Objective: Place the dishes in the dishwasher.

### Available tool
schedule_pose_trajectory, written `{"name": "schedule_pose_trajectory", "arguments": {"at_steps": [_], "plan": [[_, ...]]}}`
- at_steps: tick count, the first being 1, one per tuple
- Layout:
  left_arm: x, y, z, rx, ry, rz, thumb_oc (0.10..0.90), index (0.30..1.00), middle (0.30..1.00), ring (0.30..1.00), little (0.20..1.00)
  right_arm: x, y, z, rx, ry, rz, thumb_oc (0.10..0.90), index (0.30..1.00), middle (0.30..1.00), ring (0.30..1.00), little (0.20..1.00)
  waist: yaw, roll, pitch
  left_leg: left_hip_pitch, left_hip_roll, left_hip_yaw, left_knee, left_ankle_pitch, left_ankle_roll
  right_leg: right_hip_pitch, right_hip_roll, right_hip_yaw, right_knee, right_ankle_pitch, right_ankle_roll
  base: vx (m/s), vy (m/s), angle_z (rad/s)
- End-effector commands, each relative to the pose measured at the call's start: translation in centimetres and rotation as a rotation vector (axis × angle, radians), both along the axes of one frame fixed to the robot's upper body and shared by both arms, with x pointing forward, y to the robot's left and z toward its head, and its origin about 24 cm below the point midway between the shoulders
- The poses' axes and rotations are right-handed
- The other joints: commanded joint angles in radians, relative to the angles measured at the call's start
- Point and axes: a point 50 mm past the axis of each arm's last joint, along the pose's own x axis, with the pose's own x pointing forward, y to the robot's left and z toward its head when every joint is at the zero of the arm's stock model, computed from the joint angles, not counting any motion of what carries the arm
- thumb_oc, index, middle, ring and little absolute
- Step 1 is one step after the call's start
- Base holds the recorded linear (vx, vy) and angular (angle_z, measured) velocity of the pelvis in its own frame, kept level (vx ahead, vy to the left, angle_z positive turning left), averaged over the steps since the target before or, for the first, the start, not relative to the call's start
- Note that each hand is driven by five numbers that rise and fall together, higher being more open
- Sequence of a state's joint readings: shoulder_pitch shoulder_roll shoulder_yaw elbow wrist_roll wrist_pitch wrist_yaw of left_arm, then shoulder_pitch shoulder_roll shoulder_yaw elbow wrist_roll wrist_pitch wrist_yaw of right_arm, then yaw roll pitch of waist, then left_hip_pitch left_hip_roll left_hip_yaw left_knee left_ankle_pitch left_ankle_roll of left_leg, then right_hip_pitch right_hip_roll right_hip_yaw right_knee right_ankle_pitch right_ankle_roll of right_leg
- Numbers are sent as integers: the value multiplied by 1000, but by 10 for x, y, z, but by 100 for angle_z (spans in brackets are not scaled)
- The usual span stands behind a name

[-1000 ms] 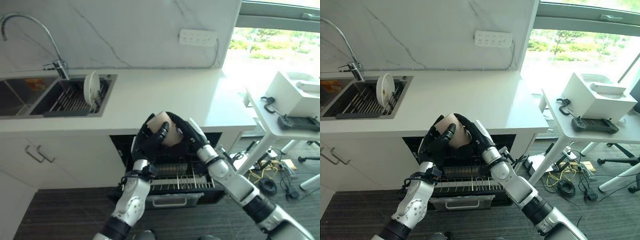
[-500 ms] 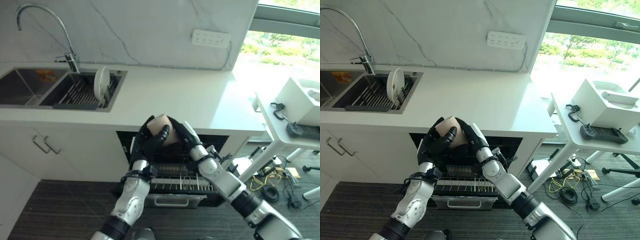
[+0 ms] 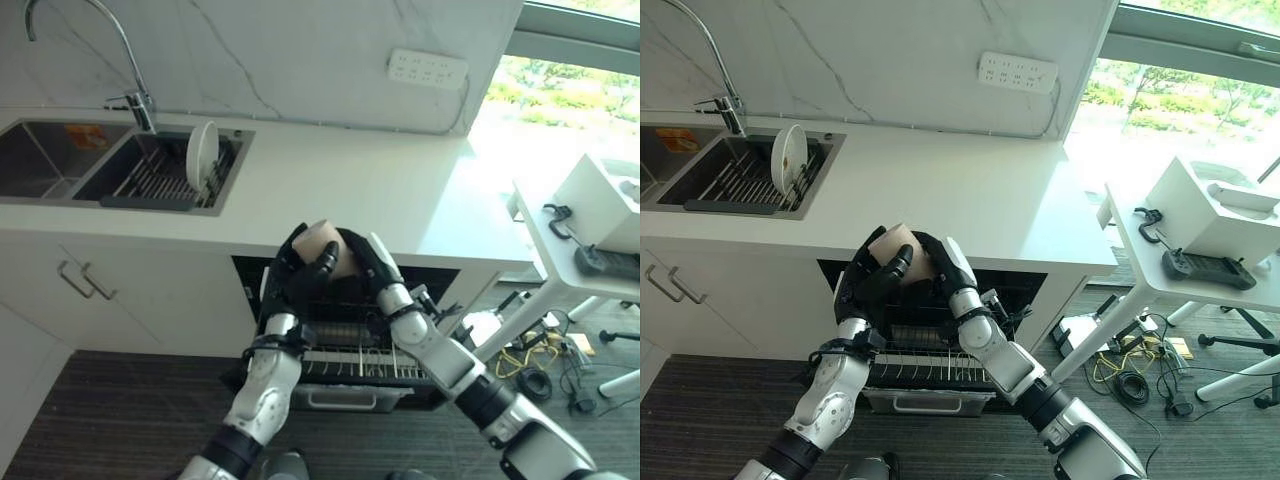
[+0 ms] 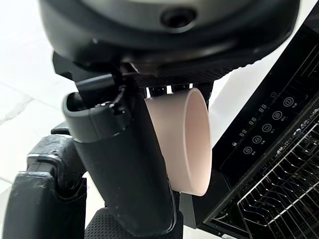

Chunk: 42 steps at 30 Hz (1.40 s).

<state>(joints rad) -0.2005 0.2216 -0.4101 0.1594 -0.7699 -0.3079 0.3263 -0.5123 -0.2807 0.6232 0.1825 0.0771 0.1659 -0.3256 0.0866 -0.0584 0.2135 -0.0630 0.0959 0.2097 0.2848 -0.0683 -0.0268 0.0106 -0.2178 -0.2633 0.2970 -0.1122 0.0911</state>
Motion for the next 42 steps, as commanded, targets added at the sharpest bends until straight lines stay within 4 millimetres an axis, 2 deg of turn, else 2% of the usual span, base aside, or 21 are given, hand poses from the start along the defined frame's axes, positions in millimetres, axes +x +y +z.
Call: {"name": "schedule_pose_trajectory", "arguments": {"at_steps": [1,6,7,11,13,19,21,23,27,30,33,36,38,42], "plan": [[0,-49,85,65,-484,-188,400,300,300,300,300,19,7,77,93,-320,-6,400,300,300,300,300,14,16,-32,85,3,-42,15,-127,4,1,-13,0,3,-17,35,0,0,0],[-4,-52,101,166,-565,-175,400,300,300,300,300,10,-2,107,337,-393,-41,400,300,300,300,300,-3,24,-34,80,4,-47,15,-132,5,-4,-9,8,3,-24,32,-7,3,1],[-4,-53,105,176,-582,-157,800,900,900,900,900,7,-13,125,407,-478,-88,400,300,300,300,300,-17,27,-36,77,2,-49,15,-136,7,-8,-4,17,3,-28,31,-29,11,9],[-3,-51,108,189,-551,-158,800,900,900,900,900,-2,-41,151,499,-626,-194,400,300,300,300,300,-42,35,-41,77,2,-45,15,-143,10,-13,5,32,3,-36,28,-10,12,12],[-6,-44,110,195,-544,-148,800,900,900,900,900,-14,-64,165,548,-734,-245,400,300,300,300,300,-60,42,-40,77,4,-38,15,-147,11,-17,10,40,3,-39,28,0,0,0],[-23,-15,115,177,-619,-150,800,900,900,900,900,-46,-112,173,559,-922,-335,400,300,300,300,300,-82,59,-34,76,4,-24,15,-154,13,-26,13,49,3,-44,28,-1,6,-3],[-32,2,118,48,-640,-162,800,900,900,900,900,-54,-124,168,535,-939,-359,400,300,300,300,300,-81,66,-32,74,2,-22,15,-157,13,-28,13,50,3,-45,29,1,0,-4],[-40,15,120,27,-676,-149,800,900,900,900,900,-60,-129,160,526,-932,-369,400,300,300,300,300,-76,68,-37,69,3,-20,15,-157,12,-33,14,51,3,-46,30,14,4,-7],[-51,31,127,85,-757,-111,800,900,900,900,900,-64,-135,146,489,-889,-383,400,300,300,300,300,-70,73,-41,58,3,-25,15,-154,10,-40,14,49,3,-48,29,5,10,-1],[-60,50,131,169,-792,-32,800,900,900,900,900,-69,-139,127,509,-768,-298,400,300,300,300,300,-63,74,-43,47,1,-30,15,-154,8,-48,12,44,3,-49,34,5,33,2],[-60,62,124,257,-744,-27,800,900,900,900,900,-70,-133,110,485,-646,-205,400,300,300,300,300,-65,75,-47,41,0,-33,15,-152,7,-52,13,45,3,-51,34,10,38,8],[-59,67,108,430,-665,-106,800,900,900,900,900,-69,-128,87,451,-490,-143,400,300,300,300,300,-69,78,-48,34,1,-34,15,-146,6,-56,12,44,3,-51,35,0,37,5],[-60,72,101,474,-625,-117,800,900,900,900,900,-71,-127,76,429,-428,-125,400,300,300,300,300,-71,80,-50,29,1,-34,15,-144,5,-59,10,40,3,-50,37,-12,35,4],[-76,96,90,521,-601,-85,800,900,900,900,900,-79,-134,51,373,-328,-129,400,300,300,300,300,-63,86,-42,15,1,-35,15,-138,3,-67,-1,28,3,-47,40,-35,29,2]]}}
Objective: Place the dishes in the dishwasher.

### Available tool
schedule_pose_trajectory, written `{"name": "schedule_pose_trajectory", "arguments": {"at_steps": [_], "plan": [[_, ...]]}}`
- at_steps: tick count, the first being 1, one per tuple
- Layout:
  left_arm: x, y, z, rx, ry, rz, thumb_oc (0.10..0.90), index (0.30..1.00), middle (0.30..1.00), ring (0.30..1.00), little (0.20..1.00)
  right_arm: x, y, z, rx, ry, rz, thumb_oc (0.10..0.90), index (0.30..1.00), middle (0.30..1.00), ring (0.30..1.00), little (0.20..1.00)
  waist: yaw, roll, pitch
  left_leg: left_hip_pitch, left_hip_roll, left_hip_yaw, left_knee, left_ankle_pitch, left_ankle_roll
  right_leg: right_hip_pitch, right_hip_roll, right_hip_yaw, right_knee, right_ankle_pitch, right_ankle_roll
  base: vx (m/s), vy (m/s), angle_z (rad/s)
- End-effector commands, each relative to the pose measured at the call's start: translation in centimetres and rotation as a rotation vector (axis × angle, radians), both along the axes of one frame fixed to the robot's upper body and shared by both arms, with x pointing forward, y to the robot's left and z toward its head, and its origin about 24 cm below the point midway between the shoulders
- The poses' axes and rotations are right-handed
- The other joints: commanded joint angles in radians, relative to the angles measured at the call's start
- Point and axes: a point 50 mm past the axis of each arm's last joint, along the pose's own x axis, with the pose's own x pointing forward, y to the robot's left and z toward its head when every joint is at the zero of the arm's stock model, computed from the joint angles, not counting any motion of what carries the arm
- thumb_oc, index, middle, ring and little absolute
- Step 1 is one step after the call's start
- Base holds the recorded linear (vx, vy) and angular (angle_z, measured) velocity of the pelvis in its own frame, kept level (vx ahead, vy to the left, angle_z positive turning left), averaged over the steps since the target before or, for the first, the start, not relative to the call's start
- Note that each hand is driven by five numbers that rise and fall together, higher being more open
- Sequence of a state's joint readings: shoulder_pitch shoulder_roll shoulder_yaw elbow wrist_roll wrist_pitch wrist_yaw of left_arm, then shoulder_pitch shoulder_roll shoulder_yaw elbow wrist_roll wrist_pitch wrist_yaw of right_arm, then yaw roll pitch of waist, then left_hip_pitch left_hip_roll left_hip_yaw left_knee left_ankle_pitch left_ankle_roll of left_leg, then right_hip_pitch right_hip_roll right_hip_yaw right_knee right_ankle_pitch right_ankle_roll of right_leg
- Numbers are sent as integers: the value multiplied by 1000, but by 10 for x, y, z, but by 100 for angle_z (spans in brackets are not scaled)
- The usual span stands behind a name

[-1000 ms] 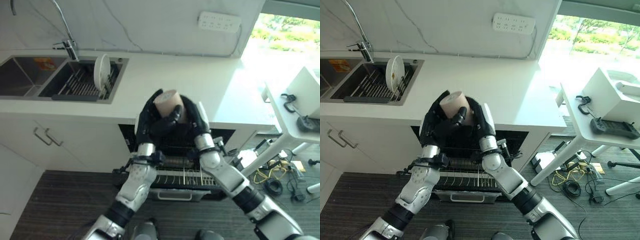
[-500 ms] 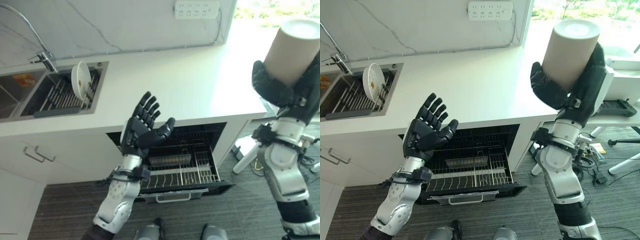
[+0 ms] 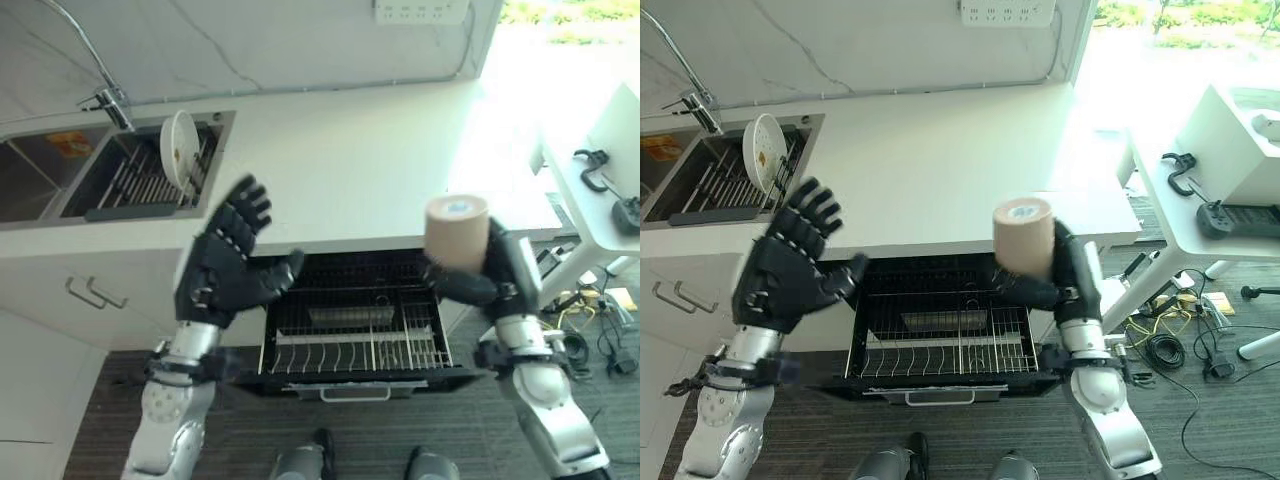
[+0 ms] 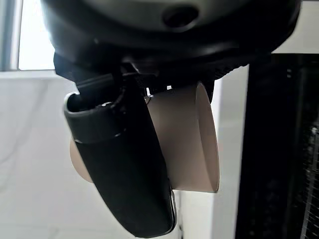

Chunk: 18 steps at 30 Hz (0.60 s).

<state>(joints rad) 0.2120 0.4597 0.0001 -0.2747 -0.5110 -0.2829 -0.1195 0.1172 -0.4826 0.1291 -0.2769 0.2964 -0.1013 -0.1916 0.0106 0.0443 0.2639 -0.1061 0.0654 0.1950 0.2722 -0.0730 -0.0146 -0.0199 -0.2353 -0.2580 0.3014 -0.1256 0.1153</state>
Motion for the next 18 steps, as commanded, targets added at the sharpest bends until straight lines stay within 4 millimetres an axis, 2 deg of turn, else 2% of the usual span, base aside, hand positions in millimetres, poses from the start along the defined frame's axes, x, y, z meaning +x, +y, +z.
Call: {"name": "schedule_pose_trajectory", "arguments": {"at_steps": [1,6,13,14,18], "plan": [[-7,1,41,42,-270,-66,800,900,900,900,900,5,2,41,-6,-236,47,400,300,300,300,300,17,-16,-91,54,30,-23,28,-133,-9,-38,14,19,-1,-33,16,-48,12,0],[-8,-4,29,172,-198,-178,800,900,900,900,900,15,0,24,-102,-172,17,400,300,300,300,300,34,-4,-85,34,28,-37,28,-123,-14,-46,5,4,-1,-32,18,-45,8,7],[-9,8,17,169,-180,-82,800,900,900,900,900,30,-10,-9,-184,-24,-55,400,300,300,300,300,57,9,-81,18,28,-53,28,-110,-21,-44,-2,-10,-1,-34,14,1,12,19],[-12,9,13,189,-177,-90,800,900,900,900,900,32,-13,-24,-199,24,-87,400,300,300,300,300,68,10,-75,13,29,-59,28,-106,-23,-42,-5,-18,-1,-32,12,5,-7,19],[-10,5,10,207,-163,-118,800,900,900,900,900,38,-13,-38,-289,48,-114,400,300,300,300,300,85,11,-71,3,29,-67,28,-100,-23,-40,-9,-31,-1,-29,11,16,-14,16]]}}
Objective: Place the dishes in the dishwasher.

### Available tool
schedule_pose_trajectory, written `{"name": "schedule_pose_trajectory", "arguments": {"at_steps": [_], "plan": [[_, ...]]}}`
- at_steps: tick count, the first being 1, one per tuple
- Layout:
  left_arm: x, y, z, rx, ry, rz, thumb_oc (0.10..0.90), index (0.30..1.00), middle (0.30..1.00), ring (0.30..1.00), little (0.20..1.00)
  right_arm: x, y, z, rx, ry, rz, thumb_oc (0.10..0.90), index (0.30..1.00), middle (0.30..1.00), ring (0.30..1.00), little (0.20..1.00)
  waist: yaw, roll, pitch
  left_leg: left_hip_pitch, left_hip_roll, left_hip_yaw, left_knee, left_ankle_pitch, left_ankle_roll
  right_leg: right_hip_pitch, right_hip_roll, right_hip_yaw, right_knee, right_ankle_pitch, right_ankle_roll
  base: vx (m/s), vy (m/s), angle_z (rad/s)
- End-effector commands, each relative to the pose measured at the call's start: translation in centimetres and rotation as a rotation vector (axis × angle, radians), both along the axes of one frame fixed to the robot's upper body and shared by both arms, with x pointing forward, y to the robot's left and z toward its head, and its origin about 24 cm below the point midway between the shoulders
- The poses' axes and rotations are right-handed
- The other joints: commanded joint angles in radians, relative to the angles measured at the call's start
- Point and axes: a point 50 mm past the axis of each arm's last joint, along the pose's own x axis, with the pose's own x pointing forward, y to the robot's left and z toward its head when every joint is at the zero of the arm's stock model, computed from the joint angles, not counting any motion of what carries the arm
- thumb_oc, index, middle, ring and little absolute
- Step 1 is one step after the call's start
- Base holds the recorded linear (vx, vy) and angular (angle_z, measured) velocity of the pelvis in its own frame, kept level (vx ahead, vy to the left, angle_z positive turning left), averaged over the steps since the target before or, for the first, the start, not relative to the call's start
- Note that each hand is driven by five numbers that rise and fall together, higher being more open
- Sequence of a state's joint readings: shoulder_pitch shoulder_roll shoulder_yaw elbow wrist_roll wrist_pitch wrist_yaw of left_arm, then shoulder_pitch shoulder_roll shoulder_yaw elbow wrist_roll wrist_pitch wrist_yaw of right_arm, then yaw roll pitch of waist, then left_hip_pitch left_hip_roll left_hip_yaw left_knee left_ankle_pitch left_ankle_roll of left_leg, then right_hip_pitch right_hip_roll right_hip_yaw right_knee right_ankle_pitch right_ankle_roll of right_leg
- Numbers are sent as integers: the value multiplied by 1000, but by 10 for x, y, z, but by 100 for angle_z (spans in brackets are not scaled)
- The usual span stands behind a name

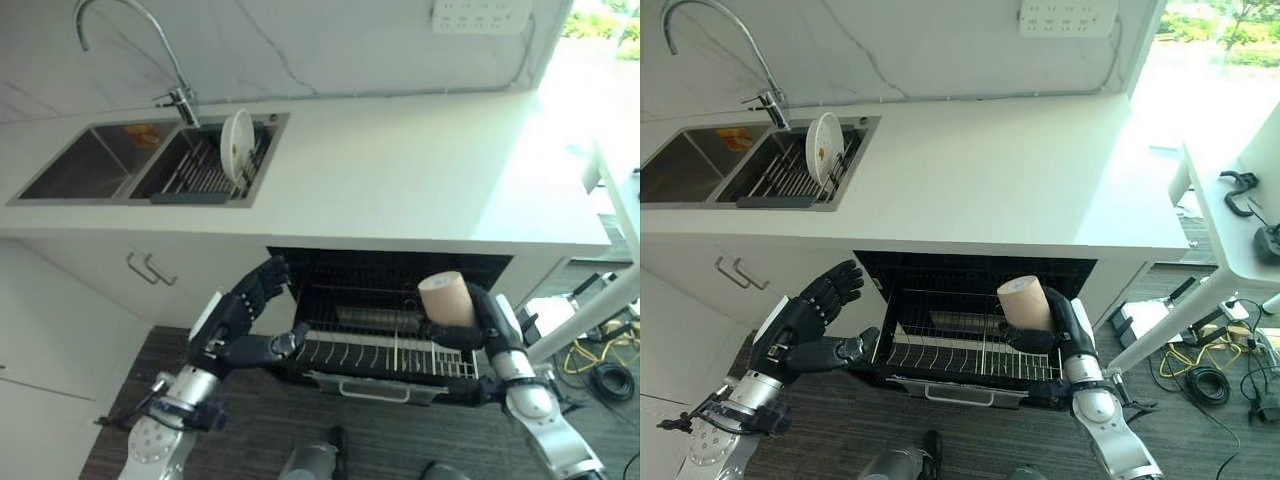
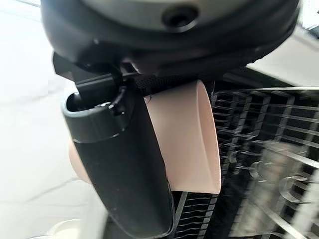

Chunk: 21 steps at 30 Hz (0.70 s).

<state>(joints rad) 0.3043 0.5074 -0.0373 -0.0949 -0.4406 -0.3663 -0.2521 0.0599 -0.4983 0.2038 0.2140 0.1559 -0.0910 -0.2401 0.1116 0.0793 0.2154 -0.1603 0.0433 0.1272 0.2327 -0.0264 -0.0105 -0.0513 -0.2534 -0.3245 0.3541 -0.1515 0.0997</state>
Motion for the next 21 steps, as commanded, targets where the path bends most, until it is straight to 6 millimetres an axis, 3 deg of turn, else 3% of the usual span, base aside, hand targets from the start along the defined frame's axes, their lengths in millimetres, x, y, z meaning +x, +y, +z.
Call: {"name": "schedule_pose_trajectory", "arguments": {"at_steps": [1,5,9,12,18,21], "plan": [[11,-8,57,45,-339,-84,800,900,900,900,900,39,23,55,-91,-324,107,400,300,300,300,300,-12,-22,-20,54,51,-2,67,-145,-28,-10,8,33,-54,-2,26,14,-5,19],[17,-15,57,66,-336,-123,800,900,900,900,900,55,13,56,-146,-311,59,400,300,300,300,300,7,-13,-7,35,50,-9,67,-135,-29,-17,6,25,-54,4,24,4,0,21],[25,-20,65,76,-353,-171,800,900,900,900,900,75,-14,64,-100,-276,-41,400,300,300,300,300,26,7,34,-1,44,-22,67,-123,-25,-42,5,24,-54,16,20,-45,4,14],[29,-24,68,75,-358,-195,800,900,900,900,900,88,-24,69,-74,-257,-86,400,300,300,300,300,34,21,58,-12,40,-23,67,-118,-23,-50,3,25,-54,22,19,1,39,30],[44,-30,91,127,-451,-244,800,900,900,900,900,124,-47,118,52,-306,-181,400,300,300,300,300,45,39,158,-94,31,-29,67,-95,-14,-127,3,35,-54,52,23,-107,10,12],[51,-31,101,125,-488,-218,800,900,900,900,900,130,-59,120,229,-272,-275,400,300,300,300,300,48,46,201,-121,28,-30,67,-86,-11,-155,4,41,-54,62,23,-81,-6,0]]}}
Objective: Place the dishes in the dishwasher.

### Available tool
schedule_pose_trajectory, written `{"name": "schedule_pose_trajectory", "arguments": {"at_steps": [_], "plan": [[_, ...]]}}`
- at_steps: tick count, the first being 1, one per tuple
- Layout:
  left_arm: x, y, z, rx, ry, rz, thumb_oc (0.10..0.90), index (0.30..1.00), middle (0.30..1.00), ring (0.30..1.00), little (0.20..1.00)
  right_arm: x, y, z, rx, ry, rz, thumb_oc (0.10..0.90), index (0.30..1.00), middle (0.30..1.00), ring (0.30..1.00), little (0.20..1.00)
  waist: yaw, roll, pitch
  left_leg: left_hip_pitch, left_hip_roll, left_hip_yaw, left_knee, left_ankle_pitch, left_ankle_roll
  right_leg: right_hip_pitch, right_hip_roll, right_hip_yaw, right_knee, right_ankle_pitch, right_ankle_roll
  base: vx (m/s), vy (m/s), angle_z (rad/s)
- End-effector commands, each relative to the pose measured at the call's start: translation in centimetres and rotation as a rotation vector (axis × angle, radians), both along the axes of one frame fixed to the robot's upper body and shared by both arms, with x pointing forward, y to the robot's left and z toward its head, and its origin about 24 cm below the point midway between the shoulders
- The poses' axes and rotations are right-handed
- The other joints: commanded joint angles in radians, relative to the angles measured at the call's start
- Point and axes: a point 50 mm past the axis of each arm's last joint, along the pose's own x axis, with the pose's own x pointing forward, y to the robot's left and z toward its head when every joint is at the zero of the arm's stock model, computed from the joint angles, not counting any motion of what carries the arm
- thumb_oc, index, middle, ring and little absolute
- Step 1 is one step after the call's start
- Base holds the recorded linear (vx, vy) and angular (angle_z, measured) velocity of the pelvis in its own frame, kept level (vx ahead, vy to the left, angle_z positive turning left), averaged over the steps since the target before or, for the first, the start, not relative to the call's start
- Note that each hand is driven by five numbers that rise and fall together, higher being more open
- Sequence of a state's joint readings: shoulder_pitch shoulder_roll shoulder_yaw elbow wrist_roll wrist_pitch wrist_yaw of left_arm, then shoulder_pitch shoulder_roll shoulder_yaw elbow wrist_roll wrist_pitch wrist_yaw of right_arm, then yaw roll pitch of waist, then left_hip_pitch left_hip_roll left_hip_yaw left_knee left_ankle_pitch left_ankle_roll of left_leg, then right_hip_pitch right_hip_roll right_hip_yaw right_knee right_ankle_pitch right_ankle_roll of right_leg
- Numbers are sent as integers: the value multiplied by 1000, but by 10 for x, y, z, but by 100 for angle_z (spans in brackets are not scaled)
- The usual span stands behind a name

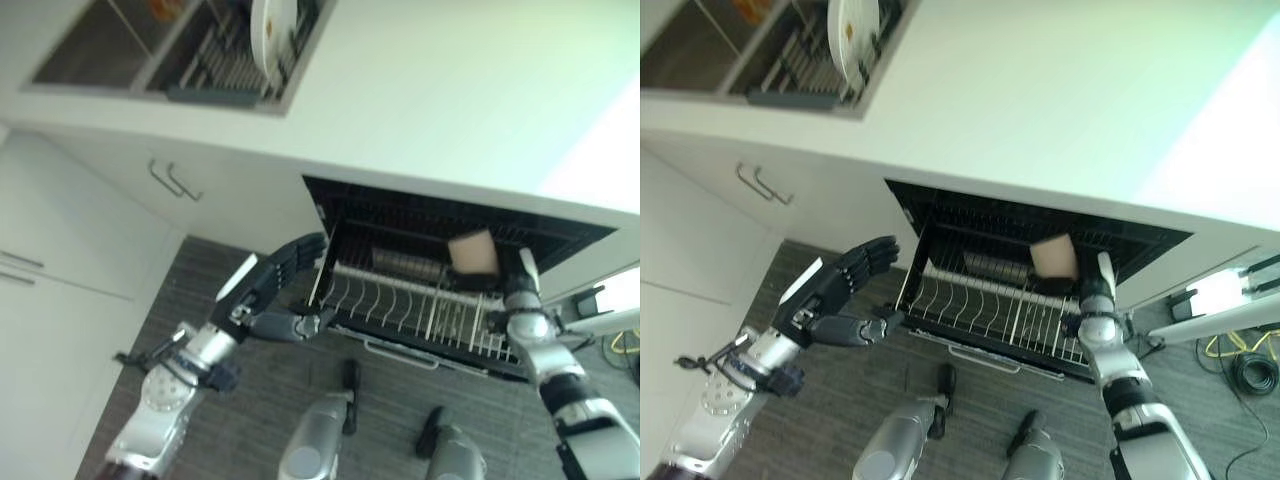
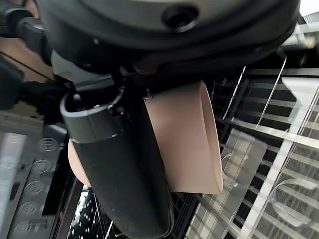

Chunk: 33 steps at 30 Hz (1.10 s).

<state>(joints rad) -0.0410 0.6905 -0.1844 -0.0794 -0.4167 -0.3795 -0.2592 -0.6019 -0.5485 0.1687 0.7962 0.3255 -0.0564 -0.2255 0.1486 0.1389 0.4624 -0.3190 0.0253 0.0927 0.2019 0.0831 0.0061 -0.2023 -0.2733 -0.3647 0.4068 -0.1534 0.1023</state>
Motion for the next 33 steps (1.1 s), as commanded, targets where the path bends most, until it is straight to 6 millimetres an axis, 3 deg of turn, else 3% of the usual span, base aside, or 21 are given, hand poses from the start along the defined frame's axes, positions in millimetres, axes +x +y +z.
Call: {"name": "schedule_pose_trajectory", "arguments": {"at_steps": [1,8,12,17,23,24,25,26,33], "plan": [[-5,-5,42,-91,-246,-6,800,900,900,900,900,10,-21,40,181,-153,-79,400,300,300,300,300,12,-11,-36,29,45,4,98,-193,-26,-12,24,83,-107,67,20,-37,-10,0],[2,-6,54,-73,-280,-8,800,900,900,900,900,18,-27,51,296,-171,-134,400,300,300,300,300,15,3,16,-10,37,6,98,-179,-21,-51,18,89,-107,85,24,-20,-4,0],[5,-10,62,-72,-309,-12,800,900,900,900,900,26,-18,57,386,-184,-157,400,300,300,300,300,17,13,45,-30,28,6,98,-172,-16,-74,16,98,-107,95,27,-15,3,-4],[8,-12,67,-87,-320,-9,800,900,900,900,900,28,-5,39,559,-146,-239,400,300,300,300,300,14,20,50,-30,25,12,98,-171,-16,-80,15,106,-107,99,25,-2,18,-9],[10,-15,66,-102,-329,6,800,900,900,900,900,24,7,28,423,-167,-332,400,300,300,300,300,2,29,49,-12,24,26,98,-177,-13,-72,11,116,-107,100,23,14,32,-6],[10,-15,65,-106,-327,11,800,900,900,900,900,22,7,29,365,-191,-366,433,349,349,349,349,-1,31,48,-10,23,28,98,-178,-13,-71,10,117,-107,100,23,17,47,-9],[10,-16,64,-109,-325,15,800,900,900,900,900,20,7,30,318,-216,-409,508,462,462,462,462,-2,33,46,-7,23,30,98,-179,-13,-70,10,119,-107,100,23,14,96,-13],[9,-16,61,-126,-323,28,800,900,900,900,900,11,4,30,145,-249,-509,800,900,900,900,900,-14,41,39,-7,22,33,98,-184,-13,-76,9,125,-107,101,25,10,102,-12],[3,-19,53,-164,-324,51,800,900,900,900,900,-9,4,9,-79,-220,-628,800,900,900,900,900,-40,59,37,6,20,49,98,-195,-9,-78,6,138,-107,99,27,3,70,-7]]}}
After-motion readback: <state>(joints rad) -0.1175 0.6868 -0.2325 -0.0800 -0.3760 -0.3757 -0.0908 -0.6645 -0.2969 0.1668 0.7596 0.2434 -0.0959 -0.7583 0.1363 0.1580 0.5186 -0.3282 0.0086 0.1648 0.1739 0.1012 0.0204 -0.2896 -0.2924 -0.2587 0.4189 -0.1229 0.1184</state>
